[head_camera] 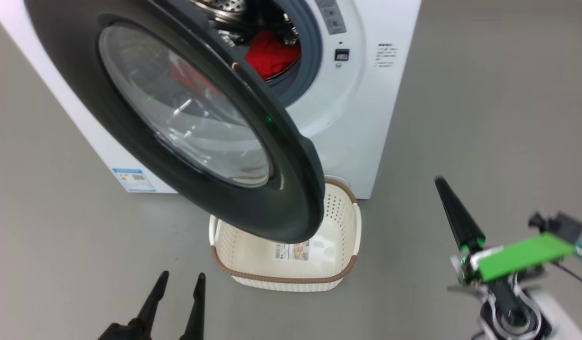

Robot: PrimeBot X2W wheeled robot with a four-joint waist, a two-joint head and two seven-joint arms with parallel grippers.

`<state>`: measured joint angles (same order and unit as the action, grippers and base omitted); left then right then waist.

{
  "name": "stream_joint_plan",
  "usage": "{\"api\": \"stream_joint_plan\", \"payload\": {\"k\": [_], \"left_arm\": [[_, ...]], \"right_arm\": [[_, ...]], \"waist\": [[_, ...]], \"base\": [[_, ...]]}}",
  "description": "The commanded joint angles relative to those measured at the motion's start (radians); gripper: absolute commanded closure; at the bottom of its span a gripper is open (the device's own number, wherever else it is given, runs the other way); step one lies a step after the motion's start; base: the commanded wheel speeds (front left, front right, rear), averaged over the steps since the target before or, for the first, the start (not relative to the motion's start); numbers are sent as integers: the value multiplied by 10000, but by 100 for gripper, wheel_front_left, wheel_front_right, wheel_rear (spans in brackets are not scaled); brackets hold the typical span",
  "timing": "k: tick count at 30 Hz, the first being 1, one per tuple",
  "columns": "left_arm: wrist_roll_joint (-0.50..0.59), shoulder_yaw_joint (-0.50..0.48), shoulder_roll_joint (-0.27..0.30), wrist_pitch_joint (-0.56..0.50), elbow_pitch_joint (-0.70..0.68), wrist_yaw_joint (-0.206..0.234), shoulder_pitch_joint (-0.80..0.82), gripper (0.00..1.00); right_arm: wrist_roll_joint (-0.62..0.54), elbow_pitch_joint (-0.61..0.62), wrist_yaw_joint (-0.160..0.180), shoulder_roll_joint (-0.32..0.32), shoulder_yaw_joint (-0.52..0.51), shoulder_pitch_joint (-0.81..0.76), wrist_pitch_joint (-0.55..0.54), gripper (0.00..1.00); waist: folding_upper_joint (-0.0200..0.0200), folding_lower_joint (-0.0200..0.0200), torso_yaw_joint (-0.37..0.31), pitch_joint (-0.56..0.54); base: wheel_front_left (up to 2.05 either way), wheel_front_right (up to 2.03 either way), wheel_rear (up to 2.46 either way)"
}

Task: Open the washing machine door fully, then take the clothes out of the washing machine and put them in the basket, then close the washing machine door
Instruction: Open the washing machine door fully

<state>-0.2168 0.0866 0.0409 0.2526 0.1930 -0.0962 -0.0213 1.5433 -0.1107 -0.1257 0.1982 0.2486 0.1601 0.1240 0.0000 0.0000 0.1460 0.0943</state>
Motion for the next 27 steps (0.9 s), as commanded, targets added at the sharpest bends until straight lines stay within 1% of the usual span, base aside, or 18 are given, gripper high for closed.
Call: {"api": "stream_joint_plan", "payload": {"k": [1,5,10,14,20,23,27], "left_arm": [[-115,-228,93,92,-254,72,281,0],[-271,0,93,92,-259,112,447,0],[-432,249,93,92,-232,121,645,0],[-567,455,93,92,-196,128,783,0],[-785,731,93,92,-130,148,1101,0],[-883,833,93,92,-130,175,1216,0],[-995,914,93,92,-139,223,1268,0]], "right_arm": [[447,298,-50,83,143,517,-365,100],[1999,-150,-50,-35,-176,1499,-2529,100],[3119,-1382,-50,-165,-643,2743,-5209,100],[3696,-2665,-50,-47,-723,3808,-7118,100],[3889,-4206,-50,275,-490,5225,-8939,100],[3820,-4748,-50,355,-234,5754,-9555,100],[3770,-5115,-50,216,-74,6165,-9982,100]], "waist": [[0,0,221,179],[0,0,475,400],[0,0,806,706],[0,0,1062,954],[0,0,1444,1317],[0,0,1613,1445],[0,0,1774,1495]], "base": [[0,0,0],[0,0,0],[0,0,0],[0,0,0],[0,0,0],[0,0,0],[0,0,0]]}}
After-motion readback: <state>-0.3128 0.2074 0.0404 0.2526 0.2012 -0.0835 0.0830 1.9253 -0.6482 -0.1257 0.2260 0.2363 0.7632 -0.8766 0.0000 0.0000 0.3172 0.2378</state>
